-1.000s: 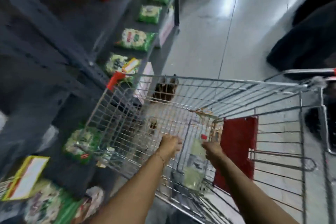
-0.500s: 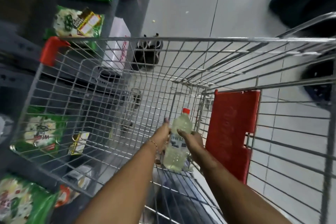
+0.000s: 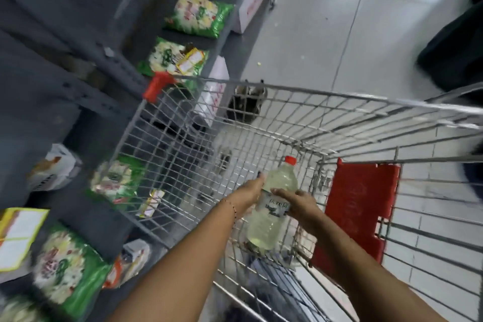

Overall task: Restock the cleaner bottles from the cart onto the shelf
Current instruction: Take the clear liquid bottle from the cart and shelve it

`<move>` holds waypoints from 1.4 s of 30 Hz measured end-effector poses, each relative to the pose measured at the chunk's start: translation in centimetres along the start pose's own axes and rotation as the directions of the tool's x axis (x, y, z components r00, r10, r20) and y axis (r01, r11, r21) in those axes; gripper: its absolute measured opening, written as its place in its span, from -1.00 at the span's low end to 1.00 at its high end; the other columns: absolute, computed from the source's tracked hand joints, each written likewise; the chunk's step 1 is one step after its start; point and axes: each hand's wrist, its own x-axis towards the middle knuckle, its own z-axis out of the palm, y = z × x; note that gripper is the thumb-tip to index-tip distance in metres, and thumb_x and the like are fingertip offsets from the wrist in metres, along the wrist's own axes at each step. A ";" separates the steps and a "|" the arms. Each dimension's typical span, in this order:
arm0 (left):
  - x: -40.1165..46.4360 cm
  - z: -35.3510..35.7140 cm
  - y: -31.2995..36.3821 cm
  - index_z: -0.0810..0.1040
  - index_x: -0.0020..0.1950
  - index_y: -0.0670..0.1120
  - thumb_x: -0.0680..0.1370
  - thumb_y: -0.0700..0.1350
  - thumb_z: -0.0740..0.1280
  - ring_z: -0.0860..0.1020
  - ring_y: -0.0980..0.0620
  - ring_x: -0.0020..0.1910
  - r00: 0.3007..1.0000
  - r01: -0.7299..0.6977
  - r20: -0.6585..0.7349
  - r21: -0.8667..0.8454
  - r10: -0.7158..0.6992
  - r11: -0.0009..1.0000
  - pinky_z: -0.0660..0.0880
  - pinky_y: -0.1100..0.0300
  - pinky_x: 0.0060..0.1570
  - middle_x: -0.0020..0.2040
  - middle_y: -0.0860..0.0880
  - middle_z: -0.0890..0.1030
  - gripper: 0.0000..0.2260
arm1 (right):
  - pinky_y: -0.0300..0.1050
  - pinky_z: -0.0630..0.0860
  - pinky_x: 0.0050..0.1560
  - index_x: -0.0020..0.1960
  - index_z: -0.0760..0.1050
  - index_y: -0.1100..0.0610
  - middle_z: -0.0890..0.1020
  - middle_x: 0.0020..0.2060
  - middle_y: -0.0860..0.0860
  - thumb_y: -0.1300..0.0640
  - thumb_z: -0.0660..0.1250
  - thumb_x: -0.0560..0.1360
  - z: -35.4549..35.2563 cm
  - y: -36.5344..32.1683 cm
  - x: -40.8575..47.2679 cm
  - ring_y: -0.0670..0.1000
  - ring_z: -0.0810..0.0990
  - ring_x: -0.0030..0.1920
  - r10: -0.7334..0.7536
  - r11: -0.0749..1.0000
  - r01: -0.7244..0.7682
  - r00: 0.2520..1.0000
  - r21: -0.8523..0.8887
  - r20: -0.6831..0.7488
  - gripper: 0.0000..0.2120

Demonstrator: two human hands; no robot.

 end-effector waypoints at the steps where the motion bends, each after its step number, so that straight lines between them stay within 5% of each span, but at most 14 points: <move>1: -1.1 -0.9 0.0 0.52 0.27 -0.10 0.59 0.29 -0.04 0.54 -0.09 0.15 0.999 -0.033 -0.026 0.011 0.033 0.999 0.43 -0.09 0.32 0.14 -0.08 0.55 -0.40 | 0.26 0.56 0.22 0.14 0.56 0.31 0.70 0.05 0.30 0.14 0.50 0.42 0.4 -1.4 -0.8 0.26 0.69 0.09 -0.026 1.000 0.026 1.000 0.002 0.011 -0.63; 6: -9.2 -4.0 -1.6 0.59 0.20 -0.01 0.43 0.48 0.08 0.64 -0.13 0.04 0.983 -0.131 0.090 -0.249 0.157 0.960 0.52 -0.08 0.17 -0.01 -0.12 0.71 -0.31 | -0.05 0.57 -0.09 0.04 0.63 0.23 0.75 -0.25 0.07 0.09 0.47 0.41 5.2 -9.7 -8.2 0.06 0.70 -0.24 -0.179 0.981 0.187 0.974 -0.048 0.136 -0.73; 9: -16.1 -5.8 -1.8 0.65 0.18 -0.05 0.40 0.51 0.10 0.64 -0.15 0.02 0.935 -0.229 0.122 -0.505 0.332 0.832 0.57 -0.08 0.05 0.09 -0.15 0.67 -0.26 | -0.07 0.52 -0.12 0.01 0.65 0.25 0.73 -0.27 0.11 0.03 0.51 0.37 9.0 -14.7 -14.1 0.07 0.67 -0.28 -0.300 0.936 0.328 0.933 -0.129 0.196 -0.67; 12: -23.3 -8.5 -2.2 0.62 0.25 -0.04 0.45 0.46 0.09 0.60 -0.16 0.10 0.870 -0.386 -0.011 -0.636 0.492 0.668 0.49 -0.16 0.21 0.16 -0.16 0.64 -0.29 | -0.09 0.57 -0.17 0.11 0.63 0.27 0.75 -0.13 0.16 -0.05 0.54 0.35 13.6 -19.1 -21.1 0.05 0.70 -0.22 -0.425 0.839 0.501 0.847 -0.214 0.319 -0.52; 14: -28.2 -10.6 -2.8 0.63 0.21 -0.08 0.51 0.36 0.14 0.66 -0.10 -0.06 0.789 -0.525 -0.157 -0.674 0.594 0.519 0.58 -0.05 0.05 0.04 -0.14 0.69 -0.39 | -0.11 0.60 -0.17 0.13 0.63 0.24 0.76 -0.07 0.15 -0.15 0.54 0.33 16.9 -21.4 -26.4 0.04 0.73 -0.17 -0.482 0.772 0.591 0.784 -0.234 0.392 -0.45; 17: -35.5 -14.0 -4.2 0.63 0.05 0.00 0.42 0.34 0.29 0.68 -0.03 -0.16 0.657 -0.718 -0.393 -0.588 0.643 0.373 0.59 -0.01 0.03 -0.13 -0.02 0.73 -0.53 | -0.08 0.68 -0.08 0.13 0.65 0.25 0.77 -0.06 0.13 -0.06 0.45 0.45 21.7 -23.9 -34.2 0.08 0.73 -0.12 -0.546 0.676 0.717 0.643 -0.171 0.537 -0.58; 20: -43.6 -16.8 -5.6 0.73 -0.09 -0.14 0.12 0.22 0.60 0.67 -0.13 -0.22 0.464 -0.833 -0.456 -0.516 0.759 0.199 0.50 -0.08 0.13 -0.15 -0.18 0.71 -0.45 | -0.20 0.67 -0.21 0.05 0.69 0.24 0.77 -0.10 0.12 0.03 0.41 0.50 26.0 -25.1 -41.8 0.03 0.73 -0.21 -0.570 0.593 0.801 0.485 -0.076 0.663 -0.71; 22: -48.7 -18.1 -6.9 0.68 0.04 -0.23 0.30 0.19 0.51 0.66 -0.24 -0.14 0.367 -0.888 -0.551 -0.448 0.750 0.104 0.51 -0.22 0.12 -0.01 -0.30 0.67 -0.46 | -0.23 0.66 -0.25 -0.08 0.71 0.20 0.78 -0.16 0.11 0.04 0.40 0.49 28.4 -25.5 -46.5 -0.03 0.73 -0.29 -0.586 0.525 0.851 0.380 -0.022 0.716 -0.77; 24: -53.6 -18.8 -8.9 0.65 0.17 -0.18 0.50 0.22 0.27 0.66 -0.24 0.01 0.298 -0.927 -0.636 -0.370 0.711 0.058 0.57 -0.16 0.10 0.13 -0.27 0.66 -0.48 | -0.20 0.65 -0.20 -0.12 0.72 0.19 0.77 -0.17 0.11 0.01 0.43 0.43 30.8 -25.5 -50.8 -0.03 0.71 -0.28 -0.598 0.448 0.893 0.263 0.044 0.757 -0.76; 27: -59.8 -19.9 -11.9 0.67 0.17 -0.14 0.54 0.22 0.14 0.62 -0.23 0.17 0.183 -0.961 -0.659 -0.277 0.730 -0.009 0.50 -0.13 0.23 0.18 -0.23 0.66 -0.47 | -0.03 0.60 -0.01 -0.07 0.74 0.18 0.77 -0.09 0.14 -0.09 0.49 0.28 34.2 -25.4 -56.5 0.04 0.70 -0.19 -0.583 0.345 0.929 0.101 0.133 0.806 -0.61; 32: -67.6 -21.6 -15.9 0.66 0.17 -0.15 0.51 0.21 0.19 0.69 -0.19 0.00 -0.026 -0.980 -0.735 -0.114 0.678 -0.162 0.62 -0.08 0.01 0.12 -0.24 0.68 -0.48 | -0.12 0.60 -0.07 -0.02 0.70 0.18 0.77 -0.09 0.12 -0.10 0.48 0.29 39.6 -24.4 -63.9 0.01 0.70 -0.19 -0.531 0.232 0.946 -0.071 0.226 0.844 -0.59; 36: -70.4 -22.9 -19.1 0.63 0.23 -0.13 0.57 0.26 0.12 0.60 -0.28 0.19 -0.084 -0.983 -0.790 -0.034 0.607 -0.180 0.50 -0.20 0.22 0.19 -0.25 0.65 -0.44 | -0.12 0.59 -0.01 0.07 0.68 0.17 0.77 -0.02 0.09 -0.11 0.47 0.38 42.9 -22.9 -67.2 0.01 0.72 -0.08 -0.489 0.156 0.959 -0.134 0.237 0.862 -0.59; 42: -71.6 -24.7 -22.9 0.58 0.28 -0.19 0.57 0.22 0.18 0.68 -0.19 -0.04 -0.096 -0.975 -0.828 -0.033 0.552 -0.219 0.62 -0.05 -0.03 0.12 -0.24 0.67 -0.44 | -0.08 0.62 0.06 0.08 0.68 0.09 0.78 -0.05 -0.02 -0.02 0.58 0.32 47.9 -19.3 -68.2 -0.02 0.75 -0.01 -0.434 0.012 0.976 -0.191 0.218 0.880 -0.62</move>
